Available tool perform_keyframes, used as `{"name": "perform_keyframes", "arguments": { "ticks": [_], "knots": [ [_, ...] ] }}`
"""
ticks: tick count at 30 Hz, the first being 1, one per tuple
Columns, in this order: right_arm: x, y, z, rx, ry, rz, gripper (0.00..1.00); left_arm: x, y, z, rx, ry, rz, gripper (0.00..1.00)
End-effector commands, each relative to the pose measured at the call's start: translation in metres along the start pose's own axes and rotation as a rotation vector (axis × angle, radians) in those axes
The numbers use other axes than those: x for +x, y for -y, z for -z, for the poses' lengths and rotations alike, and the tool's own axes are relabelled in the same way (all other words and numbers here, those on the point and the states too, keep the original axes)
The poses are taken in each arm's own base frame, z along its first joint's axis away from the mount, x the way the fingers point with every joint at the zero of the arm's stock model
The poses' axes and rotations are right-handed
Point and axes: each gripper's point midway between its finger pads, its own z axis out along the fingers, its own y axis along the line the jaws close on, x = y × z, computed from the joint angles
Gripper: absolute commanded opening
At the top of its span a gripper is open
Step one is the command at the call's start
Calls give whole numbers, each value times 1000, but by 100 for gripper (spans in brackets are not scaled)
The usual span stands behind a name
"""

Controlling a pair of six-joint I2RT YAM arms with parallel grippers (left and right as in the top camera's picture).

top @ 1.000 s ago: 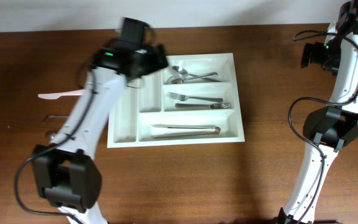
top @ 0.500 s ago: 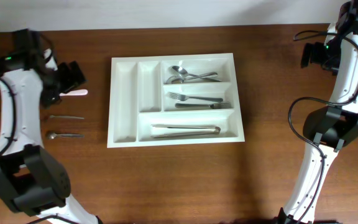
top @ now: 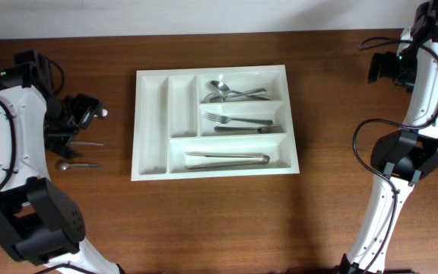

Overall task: Pack container
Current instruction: 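Move the left gripper back over the spoons left of the tray, then lower the left gripper and align it over the large metal spoon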

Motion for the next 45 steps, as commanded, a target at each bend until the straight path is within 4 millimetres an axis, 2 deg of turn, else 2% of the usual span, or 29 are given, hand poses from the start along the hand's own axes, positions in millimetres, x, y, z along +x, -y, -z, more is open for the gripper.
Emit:
{"name": "perform_keyframes", "arguments": {
  "ticks": [1,6,11,19,27,32,38,45],
  "knots": [
    [-1,1,9,-8,18,3,99,-18,-11,9,-16,130,407,99],
    [-1,1,9,-8,18,3,99,-26,-10,-1,-27,149,486,99],
    [-1,1,9,-8,18,3,99,-44,-25,-22,-135,207,522,99],
    [-1,1,9,-8,18,3,99,-58,-36,-49,-245,183,330,99],
    [-1,1,9,-8,18,3,99,-72,-59,-52,-291,181,325,99],
    [-1,1,9,-8,18,3,99,-70,-67,-68,-285,137,352,99],
    [-1,1,9,-8,18,3,99,-68,-72,-99,-269,125,354,99],
    [-1,1,9,-8,18,3,99,-71,-68,-114,-229,133,350,99]
  ]
}}
